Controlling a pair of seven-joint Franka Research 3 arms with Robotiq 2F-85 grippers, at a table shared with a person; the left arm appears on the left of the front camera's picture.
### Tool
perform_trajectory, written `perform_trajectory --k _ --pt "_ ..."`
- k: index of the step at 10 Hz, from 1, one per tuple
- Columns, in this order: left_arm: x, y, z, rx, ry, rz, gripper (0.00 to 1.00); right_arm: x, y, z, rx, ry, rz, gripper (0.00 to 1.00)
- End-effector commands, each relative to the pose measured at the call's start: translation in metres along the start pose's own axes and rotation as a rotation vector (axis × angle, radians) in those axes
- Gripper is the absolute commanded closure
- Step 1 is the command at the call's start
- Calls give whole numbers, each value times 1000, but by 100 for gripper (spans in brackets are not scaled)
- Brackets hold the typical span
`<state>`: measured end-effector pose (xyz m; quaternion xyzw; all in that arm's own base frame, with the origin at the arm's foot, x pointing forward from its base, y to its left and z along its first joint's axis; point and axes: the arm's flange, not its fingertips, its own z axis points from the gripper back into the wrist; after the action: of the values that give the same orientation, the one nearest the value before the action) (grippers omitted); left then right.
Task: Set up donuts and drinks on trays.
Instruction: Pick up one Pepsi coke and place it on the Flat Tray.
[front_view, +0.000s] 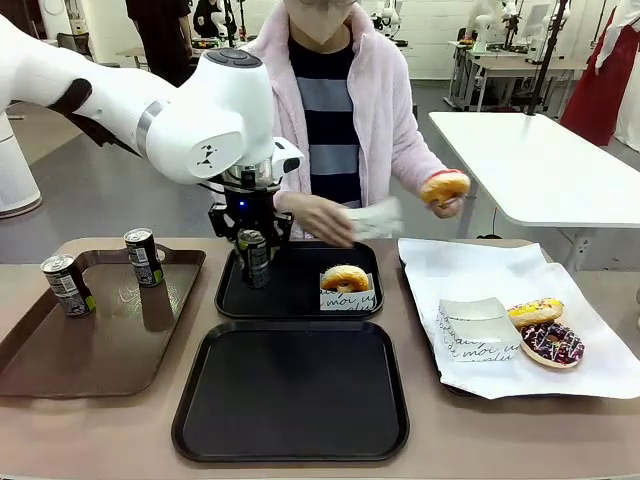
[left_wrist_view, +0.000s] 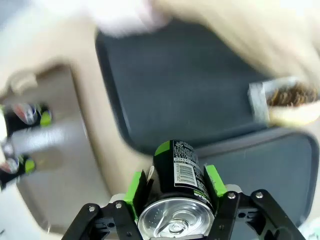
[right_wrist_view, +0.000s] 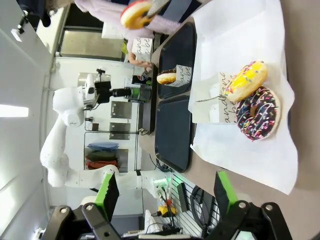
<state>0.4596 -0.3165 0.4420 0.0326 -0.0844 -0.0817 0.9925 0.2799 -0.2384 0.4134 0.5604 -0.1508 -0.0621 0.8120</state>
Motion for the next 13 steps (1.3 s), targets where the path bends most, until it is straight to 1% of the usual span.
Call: perform_trajectory --k 1,2,3,4,5,7,8,9,10,13 --pt "-99 68 42 5 166 -83 41 0 0 1 11 -5 -2 0" --pt "-127 84 38 -21 197 -94 41 0 0 1 11 -5 -2 0" --pt "-128 87 38 -9 211 -123 41 0 0 1 11 -5 -2 0" --pt "-127 86 39 -26 219 -133 41 0 0 1 11 -5 -2 0" --pt "-137 84 40 -36 192 -130 41 0 0 1 11 -5 -2 0" --pt "-132 84 51 -36 166 -129 41 0 0 1 11 -5 -2 0" --pt "-135 82 51 -32 152 -118 41 0 0 1 11 -5 -2 0" --pt "-127 77 53 -17 133 -117 41 0 0 1 11 -5 -2 0" --pt "-112 69 55 -24 105 -111 41 0 0 1 11 -5 -2 0" --pt "-64 35 48 -91 2 -126 41 0 0 1 11 -5 -2 0"
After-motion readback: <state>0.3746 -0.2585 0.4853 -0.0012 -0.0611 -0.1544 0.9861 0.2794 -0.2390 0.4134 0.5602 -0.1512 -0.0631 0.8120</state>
